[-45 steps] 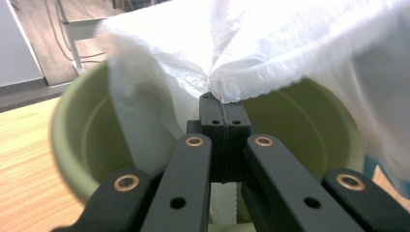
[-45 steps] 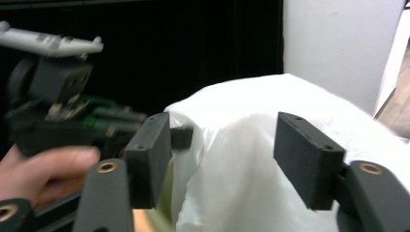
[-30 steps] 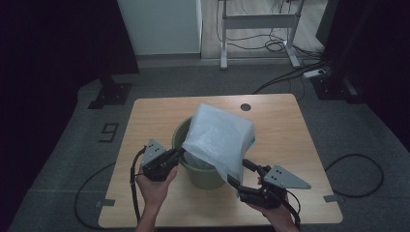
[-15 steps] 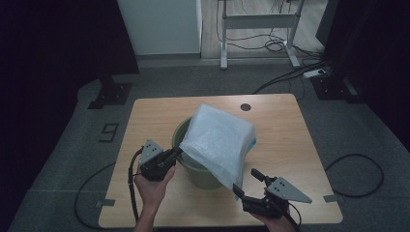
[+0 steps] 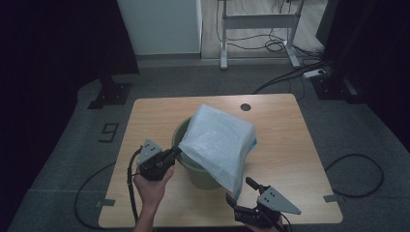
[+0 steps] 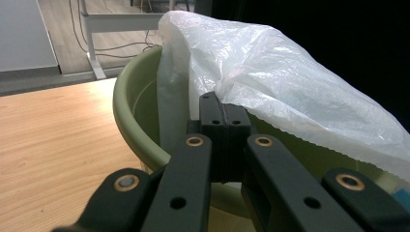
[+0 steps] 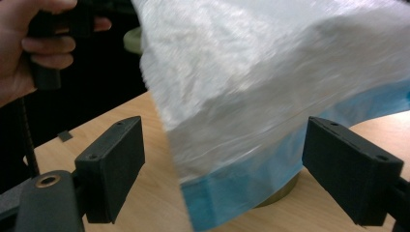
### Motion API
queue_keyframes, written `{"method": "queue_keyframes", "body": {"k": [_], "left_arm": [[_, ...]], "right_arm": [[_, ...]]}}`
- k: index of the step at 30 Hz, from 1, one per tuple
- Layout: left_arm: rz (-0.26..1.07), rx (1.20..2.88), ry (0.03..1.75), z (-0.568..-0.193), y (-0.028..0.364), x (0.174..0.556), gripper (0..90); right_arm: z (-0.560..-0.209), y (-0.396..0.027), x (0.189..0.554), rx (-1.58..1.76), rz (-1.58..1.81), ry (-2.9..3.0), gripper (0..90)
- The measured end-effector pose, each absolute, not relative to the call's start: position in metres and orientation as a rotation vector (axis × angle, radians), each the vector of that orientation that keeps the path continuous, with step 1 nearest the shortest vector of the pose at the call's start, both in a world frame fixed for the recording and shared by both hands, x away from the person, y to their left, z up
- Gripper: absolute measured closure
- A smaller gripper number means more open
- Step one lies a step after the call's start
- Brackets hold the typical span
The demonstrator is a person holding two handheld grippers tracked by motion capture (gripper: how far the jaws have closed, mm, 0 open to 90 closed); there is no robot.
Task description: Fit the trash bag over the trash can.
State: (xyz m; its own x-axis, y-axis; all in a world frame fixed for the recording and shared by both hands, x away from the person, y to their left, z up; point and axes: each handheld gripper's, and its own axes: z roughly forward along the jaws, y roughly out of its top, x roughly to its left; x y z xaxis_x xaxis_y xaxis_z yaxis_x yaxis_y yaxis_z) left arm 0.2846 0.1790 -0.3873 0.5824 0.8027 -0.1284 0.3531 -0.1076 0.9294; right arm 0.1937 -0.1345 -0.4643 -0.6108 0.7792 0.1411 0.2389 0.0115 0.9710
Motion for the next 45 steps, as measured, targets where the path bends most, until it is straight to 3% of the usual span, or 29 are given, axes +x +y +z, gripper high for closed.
{"method": "queue_keyframes", "body": {"k": [7, 22, 26, 41, 45], "left_arm": [[0.501, 1.701, 0.966, -0.386, 0.179, 0.285, 90.0], [0.485, 1.712, 0.918, -0.386, 0.177, 0.281, 90.0], [0.482, 1.725, 0.906, -0.383, 0.175, 0.283, 90.0], [0.429, 1.776, 0.815, -0.382, 0.164, 0.279, 89.7], [0.429, 1.781, 0.796, -0.380, 0.163, 0.275, 77.4]], "right_arm": [[-0.473, -0.125, 0.196, 1.062, 1.557, 1.870, 19.8], [-0.442, -0.144, 0.214, 1.070, 1.433, 1.697, 75.9], [-0.428, -0.152, 0.221, 1.071, 1.443, 1.677, 83.9], [-0.349, -0.151, 0.241, 0.939, 1.550, 1.526, 88.4], [-0.341, -0.139, 0.246, 0.904, 1.558, 1.545, 88.5]]}}
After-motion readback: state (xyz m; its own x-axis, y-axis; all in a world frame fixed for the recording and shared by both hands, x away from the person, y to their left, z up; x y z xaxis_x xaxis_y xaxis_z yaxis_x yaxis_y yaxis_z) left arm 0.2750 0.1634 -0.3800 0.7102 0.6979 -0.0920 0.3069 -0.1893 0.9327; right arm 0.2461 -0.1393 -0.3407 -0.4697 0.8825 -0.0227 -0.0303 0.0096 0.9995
